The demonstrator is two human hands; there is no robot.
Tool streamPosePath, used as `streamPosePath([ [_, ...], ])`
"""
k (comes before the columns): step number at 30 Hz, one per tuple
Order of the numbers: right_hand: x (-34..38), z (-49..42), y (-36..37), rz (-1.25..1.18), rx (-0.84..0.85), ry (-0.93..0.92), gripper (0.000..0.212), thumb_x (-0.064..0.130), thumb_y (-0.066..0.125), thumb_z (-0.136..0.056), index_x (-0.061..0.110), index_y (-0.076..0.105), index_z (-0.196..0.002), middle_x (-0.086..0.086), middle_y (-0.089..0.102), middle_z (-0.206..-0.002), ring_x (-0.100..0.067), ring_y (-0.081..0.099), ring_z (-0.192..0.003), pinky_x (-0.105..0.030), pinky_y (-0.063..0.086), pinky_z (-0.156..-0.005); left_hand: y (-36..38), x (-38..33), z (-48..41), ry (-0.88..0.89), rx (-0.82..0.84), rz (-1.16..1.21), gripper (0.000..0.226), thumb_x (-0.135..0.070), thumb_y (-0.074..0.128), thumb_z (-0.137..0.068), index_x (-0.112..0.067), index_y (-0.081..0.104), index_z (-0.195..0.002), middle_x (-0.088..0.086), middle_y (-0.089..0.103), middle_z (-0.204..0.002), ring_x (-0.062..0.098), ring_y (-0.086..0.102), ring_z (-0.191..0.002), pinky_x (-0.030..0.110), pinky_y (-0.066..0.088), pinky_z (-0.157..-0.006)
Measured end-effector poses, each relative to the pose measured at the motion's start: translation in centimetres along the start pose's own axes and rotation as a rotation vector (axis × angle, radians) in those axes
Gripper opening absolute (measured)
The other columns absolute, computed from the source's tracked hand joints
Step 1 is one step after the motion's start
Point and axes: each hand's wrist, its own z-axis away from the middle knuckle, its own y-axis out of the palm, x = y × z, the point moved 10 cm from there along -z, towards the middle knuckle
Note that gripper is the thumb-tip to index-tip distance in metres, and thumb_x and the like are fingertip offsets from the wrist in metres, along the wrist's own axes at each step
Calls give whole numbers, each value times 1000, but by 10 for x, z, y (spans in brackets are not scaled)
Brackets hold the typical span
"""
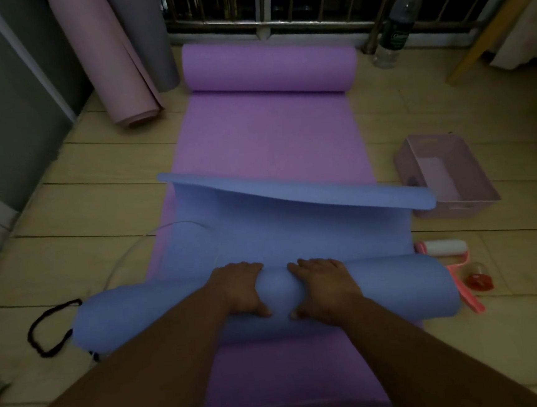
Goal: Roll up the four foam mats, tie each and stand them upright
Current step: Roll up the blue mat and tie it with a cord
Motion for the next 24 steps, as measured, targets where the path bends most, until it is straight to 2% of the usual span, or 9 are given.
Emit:
streamPosePath([
  [3, 3, -2, 12, 114, 68, -9, 132, 64, 80, -61, 25, -1, -157, -3, 5, -164, -23, 5, -151, -51, -1, -120, -7, 0, 7, 56, -157, 119, 91, -63, 76, -65, -31, 35, -140, -3, 43, -142, 19, 46, -125, 34, 35, -102],
  [5, 4, -2, 12, 132, 51, 12, 132, 56, 85, -59, 25, 1, -157, -7, 7, -163, -25, 7, -150, -54, 0, -120, -10, -2, 11, 75, -205, 132, 86, -63, 75, -66, -31, 38, -137, -5, 44, -139, 17, 46, -124, 34, 34, -101],
  [8, 5, -3, 5, 53, -5, 32, 118, 45, 84, -62, 29, 12, -155, -5, 26, -154, -25, 22, -145, -50, 3, -121, -8, -8, 16, 85, -209, 34, 97, -69, 73, -64, -29, 33, -143, -7, 41, -144, 17, 40, -131, 36, 27, -109],
  [12, 4, -7, -4, -7, -31, 30, 94, 35, 78, -68, 33, 30, -148, -1, 44, -141, -20, 42, -133, -39, 14, -120, 2, -12, 15, 71, -90, -127, 117, -73, 75, -57, -25, 21, -150, -2, 33, -151, 20, 34, -137, 45, 23, -114],
  [15, 4, -11, -7, 11, -18, 26, 84, 33, 77, -67, 35, 40, -142, 0, 53, -135, -20, 50, -125, -36, 24, -115, -4, -14, 9, 49, -93, -145, 101, -65, 78, -58, -27, 36, -141, 0, 51, -136, 22, 51, -121, 38, 37, -103],
  [17, 3, -13, -6, 24, 19, 12, 82, 34, 78, -67, 37, 43, -140, 0, 56, -133, -19, 52, -123, -34, 26, -114, -4, -13, 6, 49, -75, -121, 92, -62, 79, -57, -29, 42, -135, -1, 58, -128, 21, 57, -113, 35, 42, -96],
  [21, 2, -14, -2, 47, 89, -15, 99, 43, 82, -66, 36, 29, -150, -1, 47, -146, -19, 42, -135, -41, 10, -121, 1, -6, 3, 49, -26, -28, 91, -63, 80, -55, -34, 45, -134, -5, 60, -128, 18, 58, -111, 33, 45, -95],
  [24, 0, -9, -1, 65, 47, -9, 116, 53, 82, -62, 38, 12, -154, -3, 25, -159, -22, 20, -147, -48, 1, -121, -1, -3, 2, 47, -17, 7, 96, -64, 80, -57, -37, 41, -140, -7, 53, -137, 17, 53, -120, 35, 40, -101],
])
